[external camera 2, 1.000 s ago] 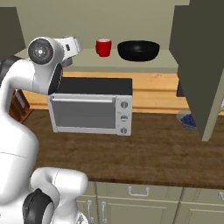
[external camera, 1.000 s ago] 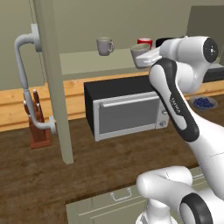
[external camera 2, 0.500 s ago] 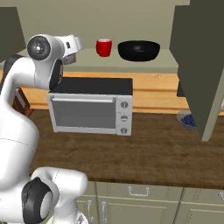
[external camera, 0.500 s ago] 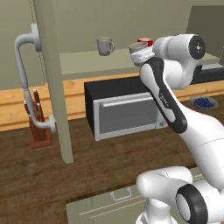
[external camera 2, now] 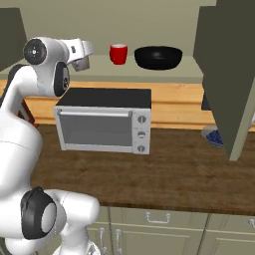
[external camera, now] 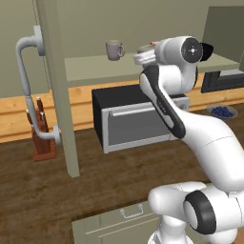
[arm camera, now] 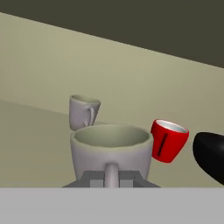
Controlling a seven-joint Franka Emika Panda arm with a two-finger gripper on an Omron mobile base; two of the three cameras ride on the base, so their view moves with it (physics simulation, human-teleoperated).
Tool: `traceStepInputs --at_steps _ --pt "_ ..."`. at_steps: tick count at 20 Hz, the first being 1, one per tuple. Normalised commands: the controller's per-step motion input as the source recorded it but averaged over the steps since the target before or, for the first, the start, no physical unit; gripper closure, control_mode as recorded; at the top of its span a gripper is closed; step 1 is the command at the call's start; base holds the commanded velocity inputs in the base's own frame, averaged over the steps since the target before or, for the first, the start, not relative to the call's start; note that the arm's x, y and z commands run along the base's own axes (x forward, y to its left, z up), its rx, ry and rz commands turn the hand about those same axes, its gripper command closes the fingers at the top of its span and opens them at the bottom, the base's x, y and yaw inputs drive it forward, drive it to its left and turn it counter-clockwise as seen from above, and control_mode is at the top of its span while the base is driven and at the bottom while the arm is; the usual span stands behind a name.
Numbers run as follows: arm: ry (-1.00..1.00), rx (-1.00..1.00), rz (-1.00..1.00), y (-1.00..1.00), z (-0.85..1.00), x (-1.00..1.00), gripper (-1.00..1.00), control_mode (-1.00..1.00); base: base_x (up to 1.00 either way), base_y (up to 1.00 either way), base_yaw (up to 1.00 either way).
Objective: Gather all objects into one cabinet and sort the glasses and bowls to opposite sides.
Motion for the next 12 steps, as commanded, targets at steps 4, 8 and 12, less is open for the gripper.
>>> traceStepInputs --at_steps 4,8,12 --pt "0.0 0.0 -0.02 0.03 0.0 0.08 1.0 -1.0 0.0 0.0 0.0" --pt "0.0 0.04 0.0 0.0 0.0 0.02 1.0 -1.0 0.0 0.0 0.0" --pt "-0.02 0.16 0.03 -0.01 0.0 0.1 1.0 -1.0 0.0 0.0 0.0"
